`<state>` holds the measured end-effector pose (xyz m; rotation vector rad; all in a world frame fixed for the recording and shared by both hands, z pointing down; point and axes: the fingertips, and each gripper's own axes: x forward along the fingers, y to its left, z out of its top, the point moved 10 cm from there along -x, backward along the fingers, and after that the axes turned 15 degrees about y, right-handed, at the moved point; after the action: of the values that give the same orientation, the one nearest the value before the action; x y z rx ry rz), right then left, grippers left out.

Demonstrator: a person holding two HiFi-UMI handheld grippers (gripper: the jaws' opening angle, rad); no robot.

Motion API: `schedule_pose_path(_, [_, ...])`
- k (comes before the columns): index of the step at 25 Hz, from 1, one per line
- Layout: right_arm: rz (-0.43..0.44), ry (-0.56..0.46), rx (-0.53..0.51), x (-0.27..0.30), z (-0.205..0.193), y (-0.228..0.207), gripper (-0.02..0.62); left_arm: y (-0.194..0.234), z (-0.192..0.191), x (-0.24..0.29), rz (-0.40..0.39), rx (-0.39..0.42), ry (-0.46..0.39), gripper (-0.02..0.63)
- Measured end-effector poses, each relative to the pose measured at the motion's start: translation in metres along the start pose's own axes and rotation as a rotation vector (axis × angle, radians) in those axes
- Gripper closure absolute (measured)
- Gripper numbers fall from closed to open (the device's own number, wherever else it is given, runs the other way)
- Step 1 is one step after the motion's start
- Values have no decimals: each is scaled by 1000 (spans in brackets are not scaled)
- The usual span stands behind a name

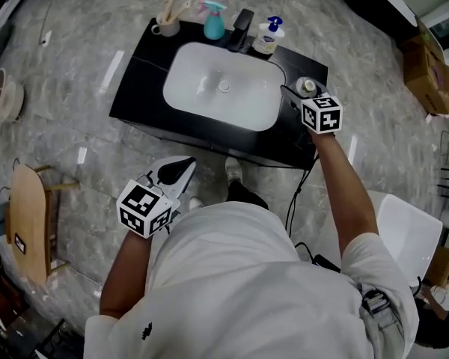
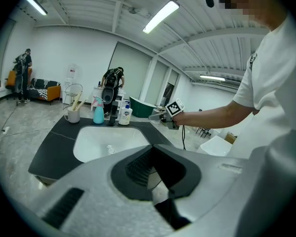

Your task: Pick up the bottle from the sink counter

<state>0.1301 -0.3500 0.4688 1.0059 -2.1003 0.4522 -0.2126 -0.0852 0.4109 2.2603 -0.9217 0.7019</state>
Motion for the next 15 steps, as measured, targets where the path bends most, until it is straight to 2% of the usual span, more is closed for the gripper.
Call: schedule_pose_path(15, [55, -22, -42, -80, -9, 87, 242, -14, -50, -37, -35, 32, -17, 600])
